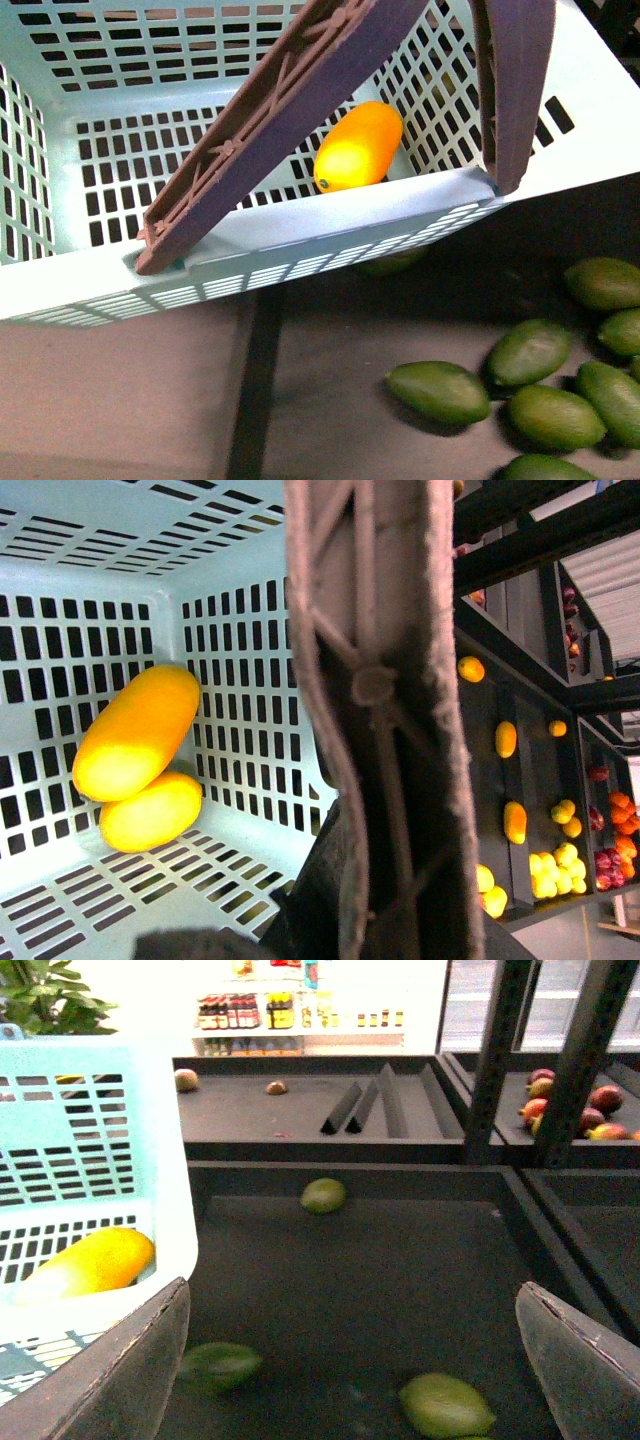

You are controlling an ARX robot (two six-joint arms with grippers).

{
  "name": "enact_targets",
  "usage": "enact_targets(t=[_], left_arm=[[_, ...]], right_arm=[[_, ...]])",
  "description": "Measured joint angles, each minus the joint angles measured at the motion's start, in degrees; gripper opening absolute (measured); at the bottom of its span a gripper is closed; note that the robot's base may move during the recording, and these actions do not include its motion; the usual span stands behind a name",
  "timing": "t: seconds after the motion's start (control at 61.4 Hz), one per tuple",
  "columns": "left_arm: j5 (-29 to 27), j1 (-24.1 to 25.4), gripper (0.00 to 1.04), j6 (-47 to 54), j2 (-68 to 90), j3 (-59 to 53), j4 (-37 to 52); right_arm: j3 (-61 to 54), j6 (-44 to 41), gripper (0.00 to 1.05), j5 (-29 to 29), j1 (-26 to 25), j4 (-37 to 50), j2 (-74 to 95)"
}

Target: Pick lemon and mango into basket

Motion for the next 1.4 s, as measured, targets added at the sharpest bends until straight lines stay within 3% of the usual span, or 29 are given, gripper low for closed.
enact_targets(t=[0.407, 0.424, 0.521, 0.554, 0.603, 0.668, 0.896, 1.141, 1.401], left_arm=[[-1.6, 0.3, 0.05, 0.5, 0.0, 0.0, -0.1], [-2.8, 0.1, 0.05, 0.3, 0.1, 0.1, -0.4], [-24.1, -1.7, 0.05, -8.1, 3.4, 3.2, -4.2], [-29.0, -1.7, 0.05, -11.3, 4.9, 3.6, -3.7], [-35.1, -0.7, 0.05, -14.1, 7.5, 4.0, -1.7], [-38.3, 1.7, 0.05, -15.8, 10.5, 4.5, 0.7], [-34.7, 11.6, 0.05, -27.8, 23.9, 7.3, 7.3], [-29.5, 12.8, 0.05, -36.0, 33.2, 12.8, 12.7], [-29.6, 12.9, 0.05, -38.8, 35.5, 12.7, 14.0]], right_arm=[[0.0, 0.0, 0.96, -0.1, -0.2, 0.0, 0.0], [0.0, 0.0, 0.96, -0.1, -0.2, 0.0, 0.0], [0.0, 0.0, 0.96, 0.0, -0.1, 0.0, 0.0], [0.0, 0.0, 0.96, 0.0, -0.1, 0.0, 0.0], [0.0, 0.0, 0.96, 0.0, -0.1, 0.0, 0.0], [0.0, 0.0, 0.96, 0.1, -0.1, 0.0, 0.0], [0.0, 0.0, 0.96, 0.0, -0.1, 0.0, 0.0], [0.0, 0.0, 0.96, 0.0, -0.1, 0.0, 0.0], [0.0, 0.0, 0.96, 0.0, -0.1, 0.0, 0.0]])
